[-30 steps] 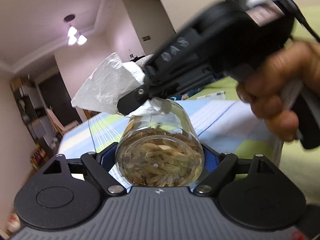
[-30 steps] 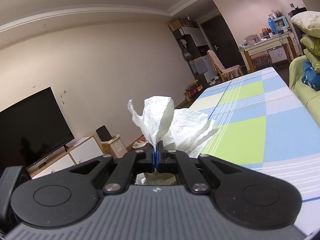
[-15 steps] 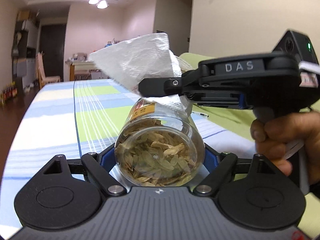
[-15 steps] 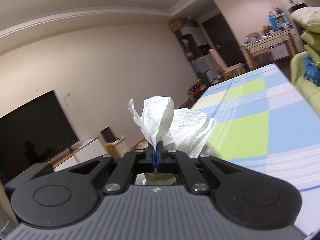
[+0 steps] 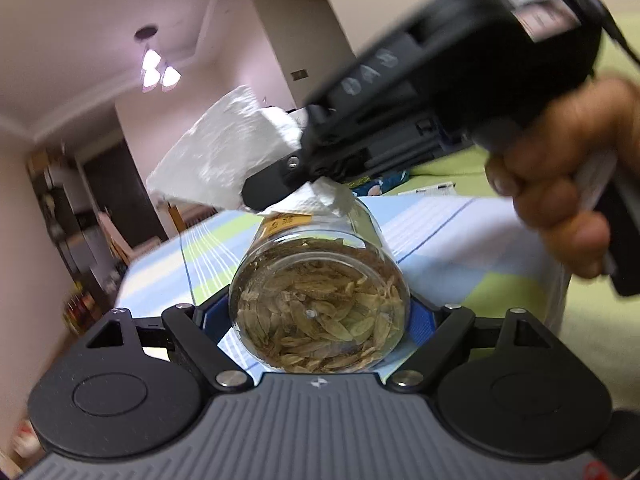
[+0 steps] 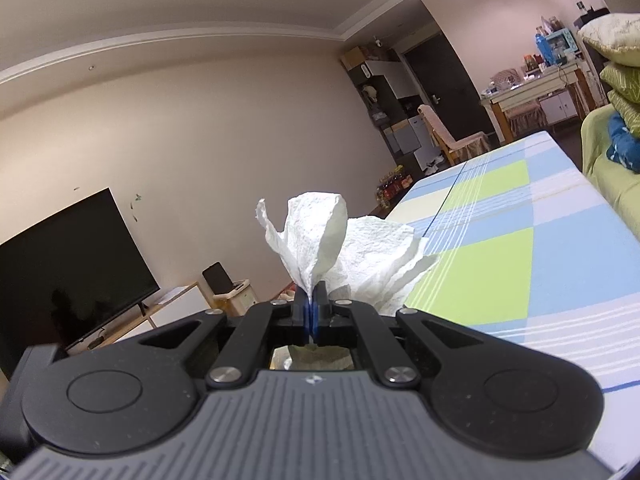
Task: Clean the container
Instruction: 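Rub the tissue around the jar mouth with the right gripper while the left gripper rotates the jar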
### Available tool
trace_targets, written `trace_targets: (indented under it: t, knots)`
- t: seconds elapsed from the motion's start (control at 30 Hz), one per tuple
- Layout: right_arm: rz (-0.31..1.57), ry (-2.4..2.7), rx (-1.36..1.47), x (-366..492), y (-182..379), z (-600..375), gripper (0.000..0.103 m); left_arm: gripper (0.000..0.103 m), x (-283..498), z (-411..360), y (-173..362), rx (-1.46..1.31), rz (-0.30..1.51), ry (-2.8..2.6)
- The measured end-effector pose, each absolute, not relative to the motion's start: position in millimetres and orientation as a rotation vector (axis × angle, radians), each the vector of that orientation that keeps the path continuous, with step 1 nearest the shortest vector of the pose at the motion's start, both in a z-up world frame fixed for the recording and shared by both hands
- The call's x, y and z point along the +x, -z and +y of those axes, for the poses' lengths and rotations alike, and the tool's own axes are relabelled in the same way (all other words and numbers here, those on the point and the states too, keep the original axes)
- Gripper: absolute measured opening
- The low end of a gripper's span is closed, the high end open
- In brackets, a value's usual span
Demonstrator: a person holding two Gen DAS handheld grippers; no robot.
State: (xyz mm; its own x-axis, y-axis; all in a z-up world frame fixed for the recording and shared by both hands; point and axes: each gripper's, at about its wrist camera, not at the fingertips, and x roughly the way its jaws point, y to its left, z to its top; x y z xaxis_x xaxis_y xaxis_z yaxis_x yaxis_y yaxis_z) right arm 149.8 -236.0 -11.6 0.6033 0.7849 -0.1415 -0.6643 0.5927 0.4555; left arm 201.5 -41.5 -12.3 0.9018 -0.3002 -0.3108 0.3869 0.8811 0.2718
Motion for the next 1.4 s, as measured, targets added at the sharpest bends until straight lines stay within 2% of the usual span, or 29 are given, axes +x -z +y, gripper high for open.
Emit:
trace_targets:
  t: [0.2,0.33,0.47,0.7,0.8,0.97,1.23,1.4]
  knots:
    - [0.344,-0.860,0.378,150,11,-235,0.000,0.087,200,7,1,-0.004,0.333,0.463]
    - [0.345,-0.850,0.386,149,11,-236,0.000,0.086,197,20,7,-0.042,0.348,0.475]
    - [0.357,-0.871,0.386,141,10,-235,0.000,0.086,195,6,4,0.057,0.336,0.465]
    - [0.375,-0.941,0.368,134,9,-227,0.000,0.086,188,-43,15,0.535,0.221,0.340]
    - [0.376,-0.883,0.413,151,10,-236,0.000,0.086,186,-45,19,0.574,0.195,0.327]
    - [0.372,-0.864,0.442,160,13,-239,0.000,0.087,192,-29,13,0.447,0.227,0.352]
    - [0.368,-0.859,0.451,159,15,-241,0.000,0.088,184,25,3,-0.007,0.350,0.472]
    - [0.369,-0.862,0.405,148,12,-233,0.000,0.086,170,29,4,0.050,0.340,0.470]
